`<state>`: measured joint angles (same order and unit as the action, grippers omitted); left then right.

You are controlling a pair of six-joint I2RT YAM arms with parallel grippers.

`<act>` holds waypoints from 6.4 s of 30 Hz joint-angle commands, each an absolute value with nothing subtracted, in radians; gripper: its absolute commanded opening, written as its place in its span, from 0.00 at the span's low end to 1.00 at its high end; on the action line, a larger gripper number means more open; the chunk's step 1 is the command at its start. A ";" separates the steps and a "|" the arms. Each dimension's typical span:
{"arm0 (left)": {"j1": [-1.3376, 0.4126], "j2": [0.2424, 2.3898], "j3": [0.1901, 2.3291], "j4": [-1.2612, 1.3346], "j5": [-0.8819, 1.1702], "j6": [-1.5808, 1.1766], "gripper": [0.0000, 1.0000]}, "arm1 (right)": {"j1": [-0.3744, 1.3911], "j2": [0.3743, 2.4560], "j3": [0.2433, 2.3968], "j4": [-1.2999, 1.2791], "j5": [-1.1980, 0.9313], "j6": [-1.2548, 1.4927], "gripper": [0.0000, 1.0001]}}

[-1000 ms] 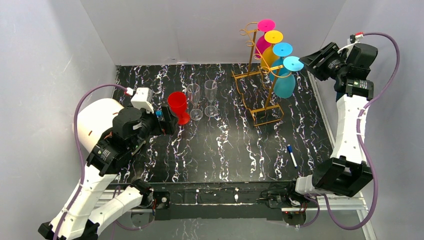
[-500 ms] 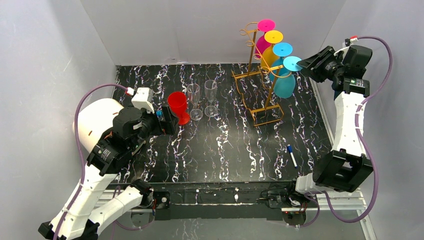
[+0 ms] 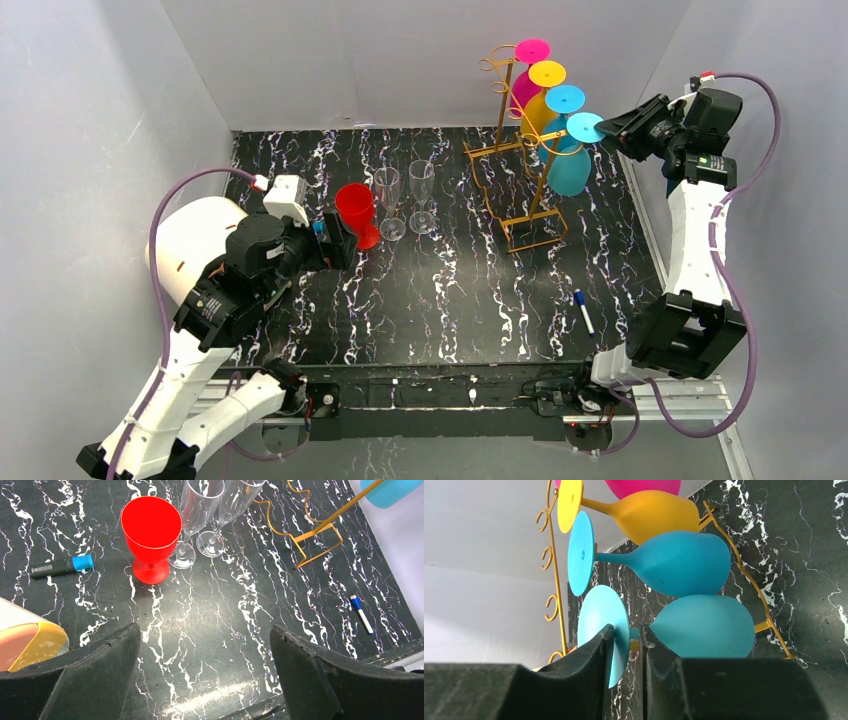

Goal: Take the wine glass off the wine glass rack
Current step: Pick up the wine glass from the wine rack, then place the wine glass at the center of the board.

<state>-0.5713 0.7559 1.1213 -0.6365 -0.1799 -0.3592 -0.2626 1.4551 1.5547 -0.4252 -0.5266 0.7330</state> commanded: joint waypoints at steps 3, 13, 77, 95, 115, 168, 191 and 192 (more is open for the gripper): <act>-0.568 0.757 1.139 -0.632 -0.178 -0.356 0.98 | -0.270 1.420 1.533 -0.337 -0.525 0.784 0.24; -0.568 0.763 1.131 -0.624 -0.176 -0.354 0.98 | -0.270 1.394 1.506 -0.273 -0.518 0.870 0.04; -0.568 0.755 1.107 -0.615 -0.083 -0.416 0.98 | -0.268 0.900 1.145 -0.237 -0.301 0.883 0.01; -0.568 0.733 0.965 -0.506 0.200 -0.516 0.98 | -0.213 0.700 0.848 -0.335 -0.883 0.852 0.01; -0.592 0.874 0.796 -0.178 0.584 -0.693 0.86 | 0.462 0.836 0.798 -0.208 -0.565 0.806 0.01; -0.695 0.812 0.618 0.187 0.727 -0.974 0.57 | 0.775 0.965 0.733 0.339 -0.546 0.769 0.01; -0.699 0.849 0.628 0.283 0.658 -0.994 0.10 | 0.779 0.997 0.710 0.412 -0.613 0.818 0.01; -0.699 0.845 0.632 0.271 0.658 -0.982 0.04 | 0.778 0.995 0.713 0.412 -0.616 0.825 0.01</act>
